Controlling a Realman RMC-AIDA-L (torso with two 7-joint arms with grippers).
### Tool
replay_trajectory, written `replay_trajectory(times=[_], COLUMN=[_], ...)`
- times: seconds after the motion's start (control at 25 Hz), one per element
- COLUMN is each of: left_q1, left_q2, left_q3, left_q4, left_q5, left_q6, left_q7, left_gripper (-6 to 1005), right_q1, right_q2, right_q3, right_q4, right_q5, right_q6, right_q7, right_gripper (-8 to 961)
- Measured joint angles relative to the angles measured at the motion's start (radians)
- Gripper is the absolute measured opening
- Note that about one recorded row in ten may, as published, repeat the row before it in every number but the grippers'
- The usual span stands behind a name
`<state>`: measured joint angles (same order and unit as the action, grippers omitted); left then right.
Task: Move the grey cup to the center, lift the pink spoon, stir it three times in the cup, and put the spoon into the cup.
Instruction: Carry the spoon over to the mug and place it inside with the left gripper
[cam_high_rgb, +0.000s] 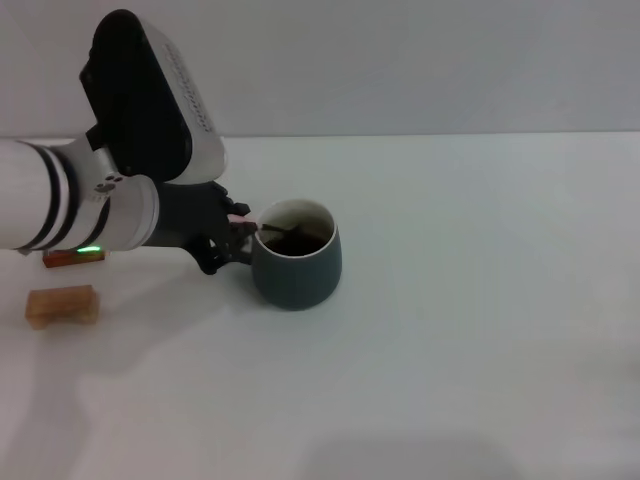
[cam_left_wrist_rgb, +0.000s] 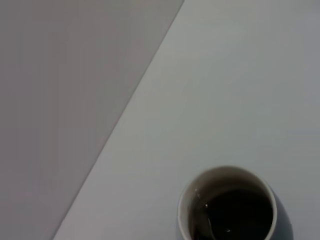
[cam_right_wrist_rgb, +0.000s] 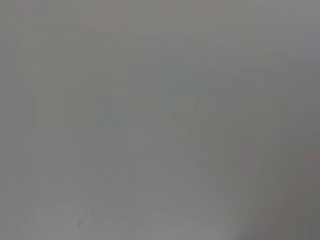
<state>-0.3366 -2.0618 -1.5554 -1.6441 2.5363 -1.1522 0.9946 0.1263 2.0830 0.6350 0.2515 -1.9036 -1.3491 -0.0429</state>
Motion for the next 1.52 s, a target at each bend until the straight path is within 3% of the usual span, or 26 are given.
replay_trajectory(times=[0.4, 0.84, 1.04, 1.32, 1.52], left_q1=[-0.001, 0.063, 0.044, 0.009, 0.022], left_q2=[-0.003, 0.003, 0.003, -0.001, 0.000], left_q3=[0.056, 0.011, -0.004, 0.048, 0.056], left_q4=[-0.002, -0.035, -0.028, -0.023, -0.036], left_q5=[-0.002, 0.005, 0.003, 0.000, 0.006], left_q6=[0.008, -0.006, 0.003, 0.001, -0.020], left_q7=[-0.004, 0.000, 0.002, 0.002, 0.001], left_gripper=[148, 149, 149, 150, 150], right_q1=[-0.002, 0.002, -0.001, -0.002, 0.000], right_q2=[0.000, 0.000, 0.000, 0.000, 0.000], right_q3=[-0.002, -0.002, -0.003, -0.003, -0.003], right_q4=[0.003, 0.003, 0.006, 0.006, 0.006], right_q5=[0.000, -0.001, -0.002, -0.002, -0.002], right_q6=[-0.002, -0.002, -0.002, -0.002, -0.002], right_q7=[0.000, -0.001, -0.005, -0.004, -0.004], right_gripper=[-2, -1, -1, -1, -1])
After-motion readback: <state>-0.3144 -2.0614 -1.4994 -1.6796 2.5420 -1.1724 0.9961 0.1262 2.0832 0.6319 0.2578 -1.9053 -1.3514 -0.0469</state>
